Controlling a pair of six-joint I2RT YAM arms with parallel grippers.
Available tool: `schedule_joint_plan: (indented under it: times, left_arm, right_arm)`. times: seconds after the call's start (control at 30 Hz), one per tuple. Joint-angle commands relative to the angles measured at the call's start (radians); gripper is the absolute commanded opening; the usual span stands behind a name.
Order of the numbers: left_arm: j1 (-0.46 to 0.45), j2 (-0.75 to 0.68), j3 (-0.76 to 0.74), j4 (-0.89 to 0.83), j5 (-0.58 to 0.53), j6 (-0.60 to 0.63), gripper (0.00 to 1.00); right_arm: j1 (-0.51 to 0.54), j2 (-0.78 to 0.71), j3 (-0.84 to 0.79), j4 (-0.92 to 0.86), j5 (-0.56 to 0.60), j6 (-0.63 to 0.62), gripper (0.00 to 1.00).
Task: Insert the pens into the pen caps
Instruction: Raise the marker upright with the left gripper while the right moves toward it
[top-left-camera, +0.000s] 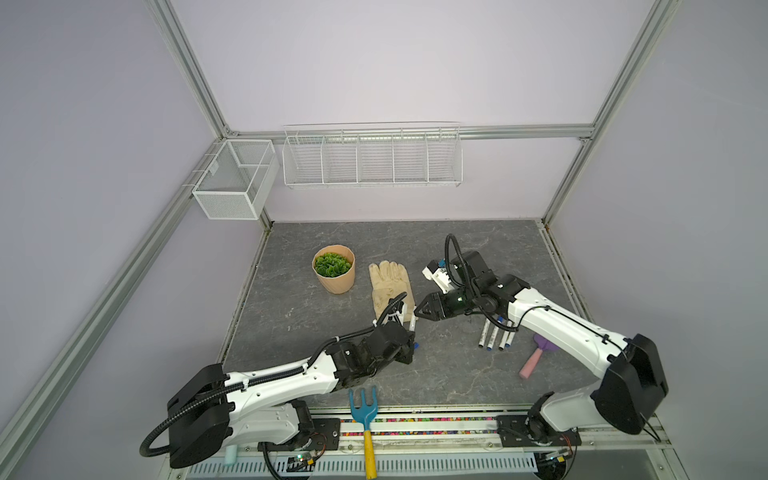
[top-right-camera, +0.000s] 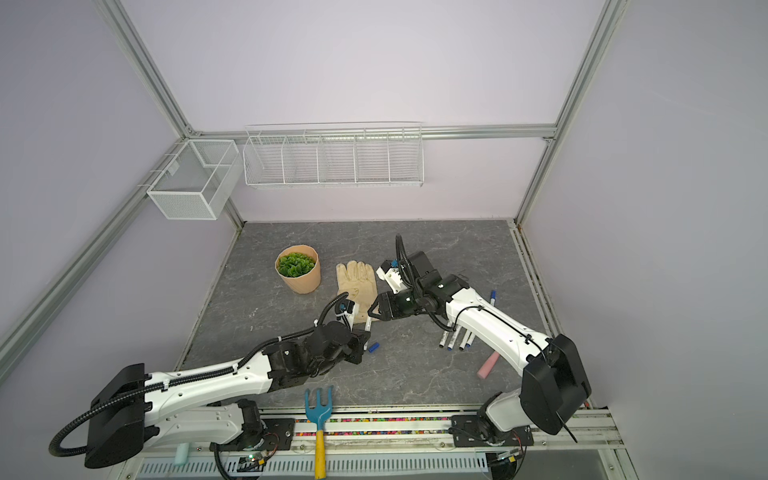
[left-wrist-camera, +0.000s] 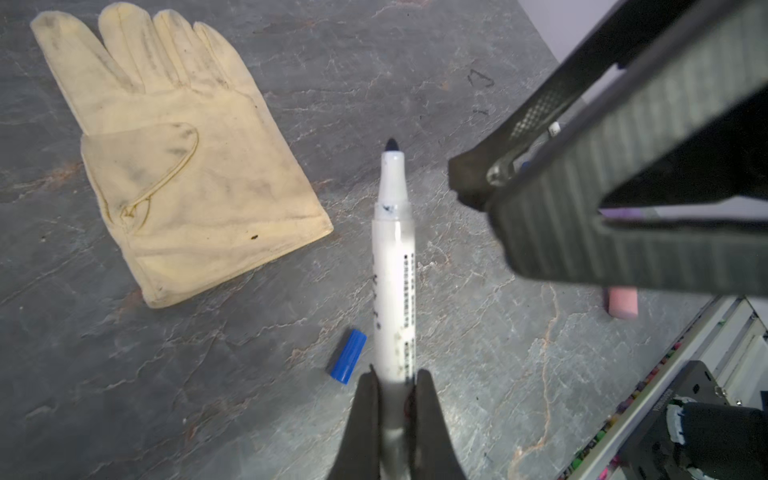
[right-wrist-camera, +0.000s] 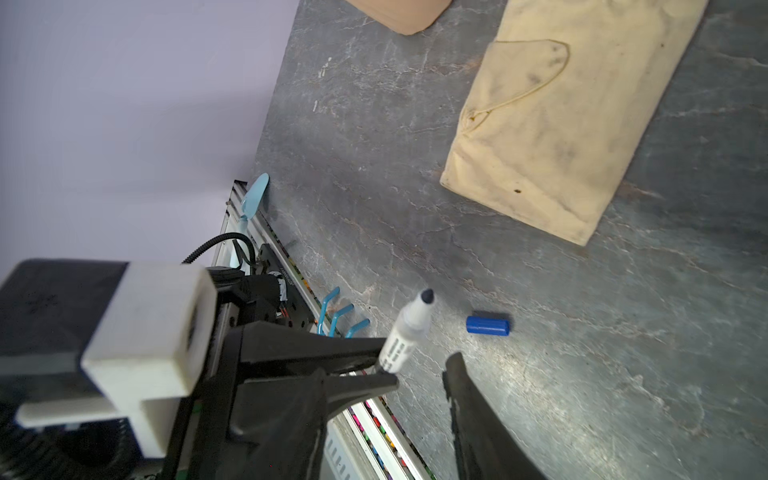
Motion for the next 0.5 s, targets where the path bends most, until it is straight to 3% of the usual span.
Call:
schedule_joint_plan:
  times: [0.0, 0.27, 0.47]
  left_arm:
    - [0.000, -0.029, -0.017, 0.079, -0.019, 0.033, 0.00]
    - [0.000, -0.059, -0.035, 0.126, -0.001, 0.056, 0.00]
    - [0.000, -0.034, -0.029, 0.150, 0.005, 0.063, 0.00]
  right_arm:
    - [0.008, 0.024, 0.027, -0.018, -0.019, -0.033, 0.49]
    - [0.010, 0.067, 0.046, -0.030, 0.011, -0.028, 0.46]
    - [0.011, 0.074, 0.039, -0.004, -0.047, -0.030, 0.17]
